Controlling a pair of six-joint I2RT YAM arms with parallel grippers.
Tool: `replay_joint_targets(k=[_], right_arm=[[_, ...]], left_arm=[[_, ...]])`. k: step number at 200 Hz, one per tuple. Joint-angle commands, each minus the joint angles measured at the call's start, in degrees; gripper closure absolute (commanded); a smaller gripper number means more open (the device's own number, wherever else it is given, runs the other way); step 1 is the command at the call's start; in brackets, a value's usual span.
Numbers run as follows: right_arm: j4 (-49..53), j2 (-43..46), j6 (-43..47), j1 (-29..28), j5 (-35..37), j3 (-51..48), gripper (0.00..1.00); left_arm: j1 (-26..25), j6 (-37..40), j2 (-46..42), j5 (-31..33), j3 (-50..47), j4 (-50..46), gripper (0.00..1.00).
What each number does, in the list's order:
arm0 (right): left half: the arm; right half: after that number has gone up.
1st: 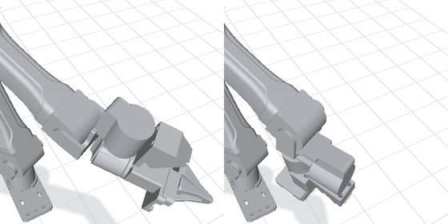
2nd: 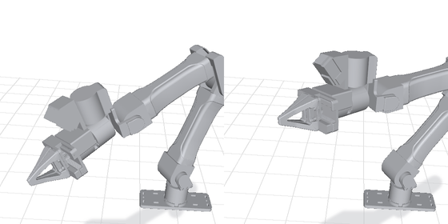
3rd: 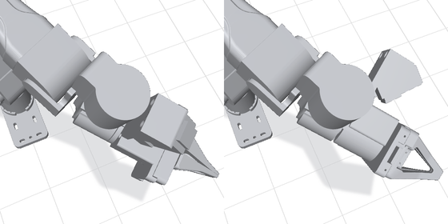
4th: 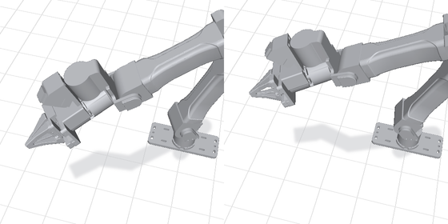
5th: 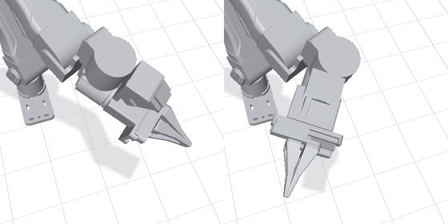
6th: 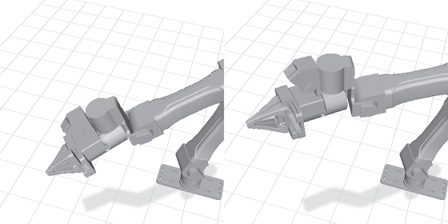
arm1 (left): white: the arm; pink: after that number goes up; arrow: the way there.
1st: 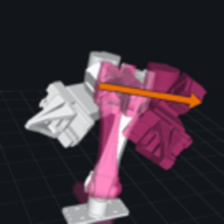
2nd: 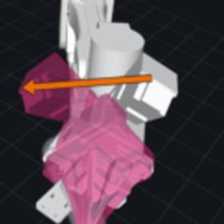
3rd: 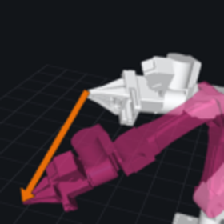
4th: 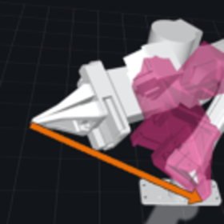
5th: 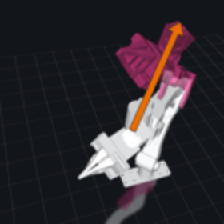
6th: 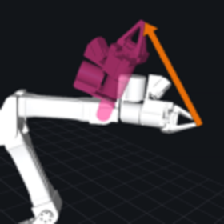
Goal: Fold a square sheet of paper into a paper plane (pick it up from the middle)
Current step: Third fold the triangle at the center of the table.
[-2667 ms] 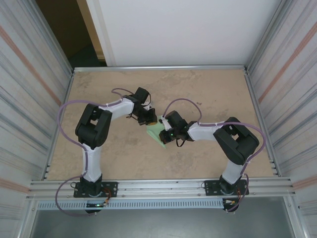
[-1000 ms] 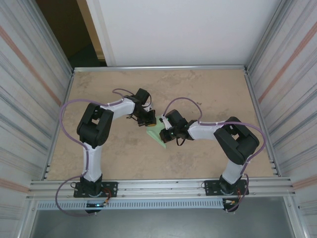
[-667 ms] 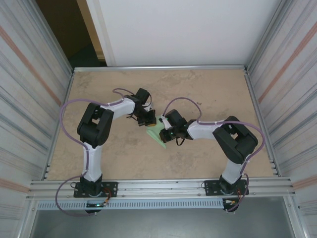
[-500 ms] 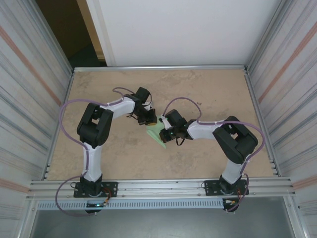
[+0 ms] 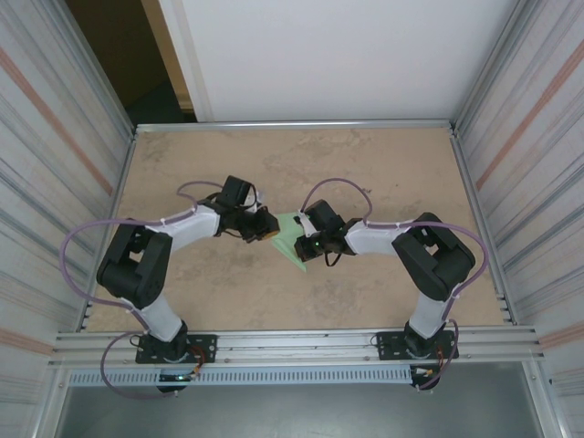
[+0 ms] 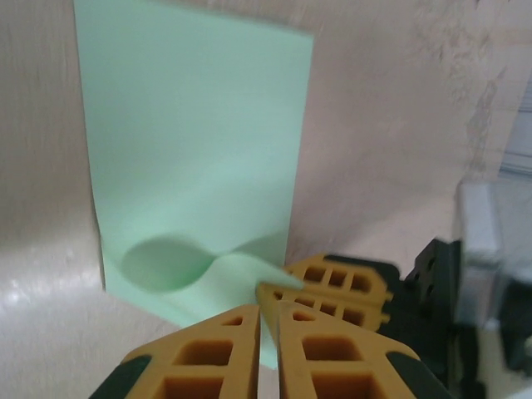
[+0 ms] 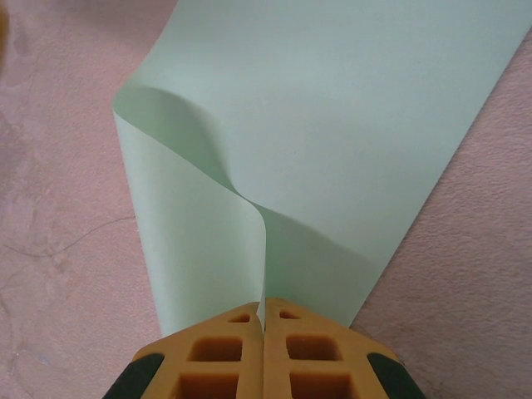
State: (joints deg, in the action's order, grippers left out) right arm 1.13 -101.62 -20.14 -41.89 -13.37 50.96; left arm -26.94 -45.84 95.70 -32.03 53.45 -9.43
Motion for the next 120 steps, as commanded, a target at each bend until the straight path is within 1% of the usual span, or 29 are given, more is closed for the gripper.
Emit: replay_joint_targets(k=[1,39,69,120], right_arm=[[3.44,-1.76,-2.06,0.46,0.15,1.24,1.0],[3.51,-2.27,-2.7,0.45,-0.06,1.34,1.0],[3.62,-2.36,-2.86,0.42,-0.02,1.4,1.0],[3.8,-2.59,-2.88,0.43,-0.16,1.42,1.0]], left_arm=[[-1.63,-4.96,-2.45,-1.82,-3.19,6.75,0.87],[-3.89,-6.82,-0.82,-1.64,-4.65,8.64,0.88],[-5.87,-7.07,1.29,0.12,-3.99,8.16,0.91],[-6.28,-6.89,4.2,0.65,-2.67,8.55,0.92]])
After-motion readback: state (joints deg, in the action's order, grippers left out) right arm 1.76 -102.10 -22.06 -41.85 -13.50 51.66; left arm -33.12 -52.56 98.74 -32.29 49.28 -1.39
